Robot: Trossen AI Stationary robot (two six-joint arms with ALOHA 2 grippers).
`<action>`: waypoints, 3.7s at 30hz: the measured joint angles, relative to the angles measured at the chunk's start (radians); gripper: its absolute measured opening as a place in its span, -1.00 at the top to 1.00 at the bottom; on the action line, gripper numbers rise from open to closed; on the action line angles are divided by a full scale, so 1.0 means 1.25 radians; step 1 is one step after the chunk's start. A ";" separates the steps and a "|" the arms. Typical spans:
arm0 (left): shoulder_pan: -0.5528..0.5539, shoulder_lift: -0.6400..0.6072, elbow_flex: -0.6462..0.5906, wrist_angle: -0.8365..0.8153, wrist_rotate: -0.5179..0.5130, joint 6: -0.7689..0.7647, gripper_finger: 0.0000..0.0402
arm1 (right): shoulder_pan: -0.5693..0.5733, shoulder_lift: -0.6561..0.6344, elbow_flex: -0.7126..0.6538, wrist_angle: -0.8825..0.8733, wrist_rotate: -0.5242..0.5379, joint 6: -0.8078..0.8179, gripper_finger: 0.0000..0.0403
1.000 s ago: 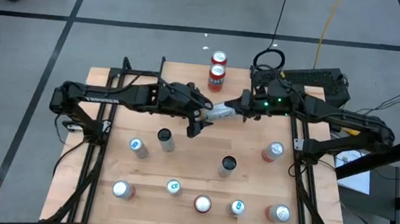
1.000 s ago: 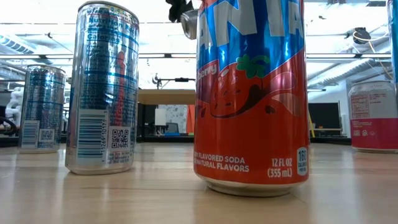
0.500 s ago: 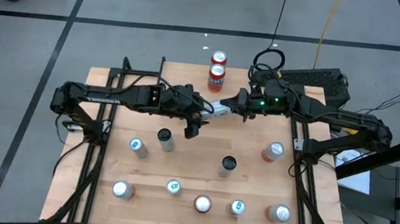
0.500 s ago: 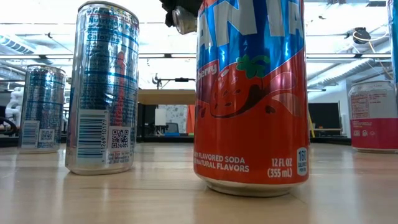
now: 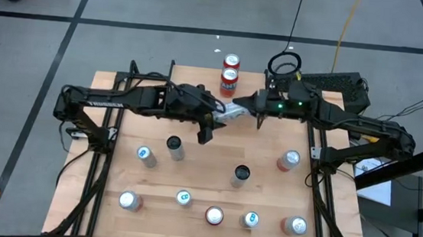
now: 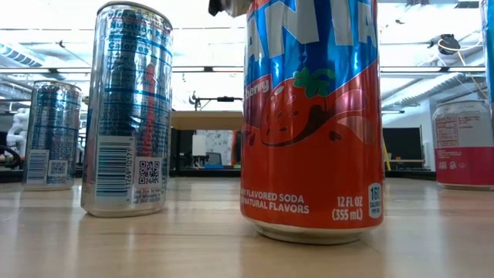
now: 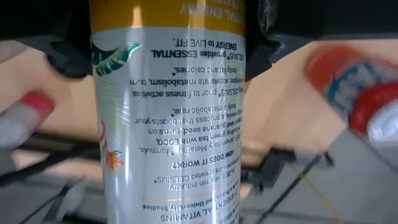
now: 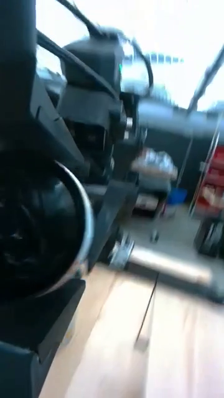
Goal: Place canned beverage on shelf
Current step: Put the top right white and yellow soda can on the shelf
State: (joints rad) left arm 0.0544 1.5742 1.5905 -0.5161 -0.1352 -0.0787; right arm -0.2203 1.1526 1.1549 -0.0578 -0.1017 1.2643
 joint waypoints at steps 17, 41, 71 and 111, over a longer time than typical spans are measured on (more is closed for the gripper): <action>0.000 0.000 0.216 0.033 -0.007 -0.042 -0.24 | -0.011 0.001 0.000 0.507 0.066 -0.316 -0.53; 0.000 0.009 0.223 0.340 -0.006 -0.164 -0.24 | -0.001 0.194 0.530 0.020 -0.057 -0.650 -0.53; -0.013 -0.059 0.223 0.130 -0.002 -0.203 -0.86 | -0.022 0.224 0.615 -0.069 -0.108 -0.672 -0.04; 0.119 -0.101 0.222 0.088 0.237 -0.184 -0.98 | 0.084 0.320 0.612 -0.208 0.018 -0.800 -0.05</action>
State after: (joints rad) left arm 0.2035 1.4484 1.8683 -0.4067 0.1605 -0.3084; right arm -0.1153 1.5532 1.9205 -0.3180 -0.0791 0.2641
